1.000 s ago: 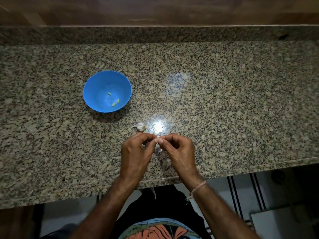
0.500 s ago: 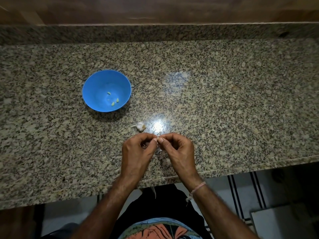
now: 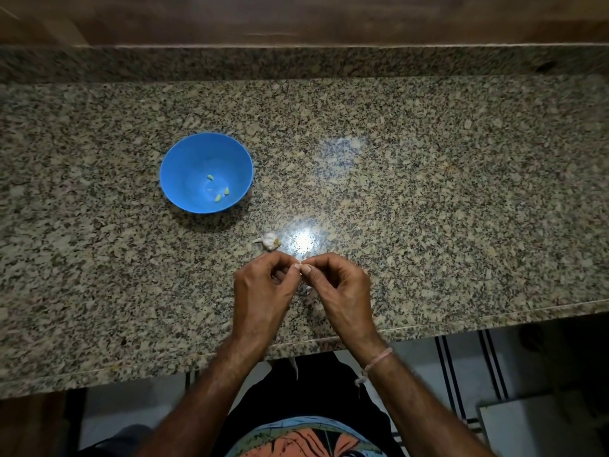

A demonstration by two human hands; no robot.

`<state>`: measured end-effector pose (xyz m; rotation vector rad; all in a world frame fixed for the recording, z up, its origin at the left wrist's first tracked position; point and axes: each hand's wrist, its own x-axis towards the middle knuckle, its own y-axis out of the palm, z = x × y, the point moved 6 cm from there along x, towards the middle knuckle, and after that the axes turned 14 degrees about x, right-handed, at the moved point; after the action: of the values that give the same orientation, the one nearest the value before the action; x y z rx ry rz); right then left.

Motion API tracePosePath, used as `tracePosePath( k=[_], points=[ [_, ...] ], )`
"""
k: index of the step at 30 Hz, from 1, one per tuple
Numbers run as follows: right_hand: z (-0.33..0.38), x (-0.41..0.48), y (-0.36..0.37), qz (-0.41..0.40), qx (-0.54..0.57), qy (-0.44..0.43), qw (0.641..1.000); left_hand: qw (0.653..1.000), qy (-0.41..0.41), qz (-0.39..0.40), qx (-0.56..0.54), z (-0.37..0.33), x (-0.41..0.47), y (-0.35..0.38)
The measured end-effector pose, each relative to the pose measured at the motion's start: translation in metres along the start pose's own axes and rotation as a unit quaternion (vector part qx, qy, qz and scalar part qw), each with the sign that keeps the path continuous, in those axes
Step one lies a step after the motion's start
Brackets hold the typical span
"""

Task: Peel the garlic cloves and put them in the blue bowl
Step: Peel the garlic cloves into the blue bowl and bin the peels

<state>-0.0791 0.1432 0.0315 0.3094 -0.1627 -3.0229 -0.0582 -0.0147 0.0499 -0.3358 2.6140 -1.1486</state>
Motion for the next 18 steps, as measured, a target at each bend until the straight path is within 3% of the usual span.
tracePosePath(
  k=[4, 13, 18],
  points=[
    [-0.005, 0.000, 0.000, -0.003, 0.011, 0.016, 1.000, 1.000, -0.001, 0.002, 0.015, 0.001, 0.001, 0.003],
    [-0.014, -0.002, -0.001, -0.057, 0.185, 0.153, 0.969, 0.998, -0.054, 0.021, -0.037, 0.012, 0.001, 0.013],
    [-0.014, -0.003, -0.002, -0.067, 0.169, 0.154, 0.971, 0.995, -0.054, 0.026, -0.077, 0.010, 0.002, 0.013]
  ],
)
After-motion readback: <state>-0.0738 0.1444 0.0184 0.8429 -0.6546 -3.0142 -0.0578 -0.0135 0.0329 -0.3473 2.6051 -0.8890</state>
